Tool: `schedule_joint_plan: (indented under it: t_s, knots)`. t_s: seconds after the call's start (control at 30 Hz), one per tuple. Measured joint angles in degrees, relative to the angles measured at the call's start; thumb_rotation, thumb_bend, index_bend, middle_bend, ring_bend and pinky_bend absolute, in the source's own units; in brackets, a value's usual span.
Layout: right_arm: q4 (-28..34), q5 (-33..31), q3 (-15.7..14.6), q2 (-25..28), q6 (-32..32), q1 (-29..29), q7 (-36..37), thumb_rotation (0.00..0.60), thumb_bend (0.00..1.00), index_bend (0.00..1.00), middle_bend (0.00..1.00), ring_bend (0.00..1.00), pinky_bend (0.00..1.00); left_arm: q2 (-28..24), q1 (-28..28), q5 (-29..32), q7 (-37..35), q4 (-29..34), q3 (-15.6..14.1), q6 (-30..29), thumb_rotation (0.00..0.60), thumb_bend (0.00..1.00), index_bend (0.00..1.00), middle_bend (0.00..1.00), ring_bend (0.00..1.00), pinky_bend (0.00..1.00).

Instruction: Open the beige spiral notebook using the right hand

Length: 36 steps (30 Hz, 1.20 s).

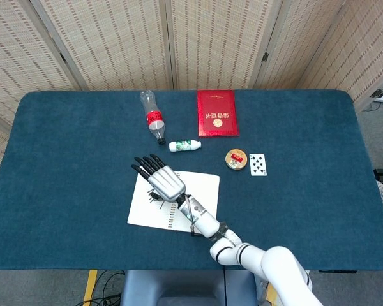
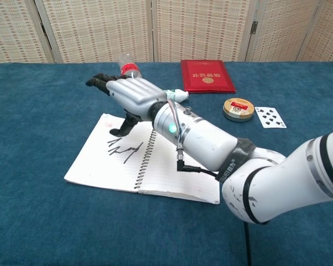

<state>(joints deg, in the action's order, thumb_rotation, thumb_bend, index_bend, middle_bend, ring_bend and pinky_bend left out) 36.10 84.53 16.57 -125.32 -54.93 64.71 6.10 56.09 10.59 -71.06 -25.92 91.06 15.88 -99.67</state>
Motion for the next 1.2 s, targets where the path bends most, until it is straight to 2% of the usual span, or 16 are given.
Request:
schedule_joint_plan:
  t_s: [0.17,0.37,0.47,0.6,0.67,0.77,0.9,1.07,1.2]
  knots:
    - [9.4,-0.9,-0.5,5.2,-1.6,-3.2,-4.9,0.600,0.30,0.00,0.00,0.00,0.00,0.3,-0.6,-0.5,3.0,0.3,-0.5,0.6,0.600,0.30,0.17,0.10,0.09,0.15]
    - [28.1,-4.8,-1.7,16.1,-3.2,-10.3,-14.3,0.600,0.31,0.00,0.00,0.00,0.00,1.1,-3.5,-1.4,12.3,1.8,-1.8,4.1,0.600,0.30,0.17,0.10,0.09,0.15]
    - [39.9,-7.5,-3.2,24.1,-4.4,-14.7,-19.8,0.600,0.31,0.00,0.00,0.00,0.00,1.7,-5.3,-2.3,16.9,2.4,-2.8,6.4,0.600,0.30,0.16,0.10,0.09,0.15]
    - [55.3,-7.9,-7.6,37.8,-9.8,-23.4,-25.8,0.600,0.31,0.00,0.00,0.00,0.00,3.0,-7.9,-3.1,22.2,2.9,-4.1,9.7,0.600,0.30,0.16,0.10,0.09,0.15]
    - [59.2,-6.6,-9.8,42.4,-14.1,-27.9,-26.9,0.600,0.32,0.00,0.00,0.00,0.00,3.6,-8.8,-3.3,23.9,3.1,-4.5,10.6,0.600,0.30,0.16,0.10,0.09,0.15]
    - [61.0,-4.0,-13.3,46.3,-22.3,-34.8,-26.4,0.600,0.32,0.00,0.00,0.00,0.00,4.3,-9.6,-4.5,24.8,3.3,-5.1,10.8,0.600,0.30,0.11,0.10,0.09,0.15]
    - [56.8,-1.7,-16.6,47.9,-32.4,-43.5,-20.5,0.600,0.33,0.00,0.00,0.00,0.00,5.1,-9.7,-7.2,26.1,3.2,-6.1,9.5,0.600,0.30,0.09,0.10,0.09,0.15]
    - [52.2,-0.7,-20.0,50.3,-37.5,-51.2,-15.4,0.600,0.33,0.00,0.00,0.00,0.00,6.2,-9.8,-9.7,27.6,2.6,-7.2,7.9,0.600,0.30,0.11,0.10,0.08,0.15]
    - [54.8,-2.0,-21.1,53.6,-38.1,-54.3,-17.6,0.600,0.33,0.00,0.00,0.00,0.00,6.5,-9.9,-11.6,27.2,1.9,-7.7,7.0,0.600,0.30,0.11,0.10,0.08,0.15]
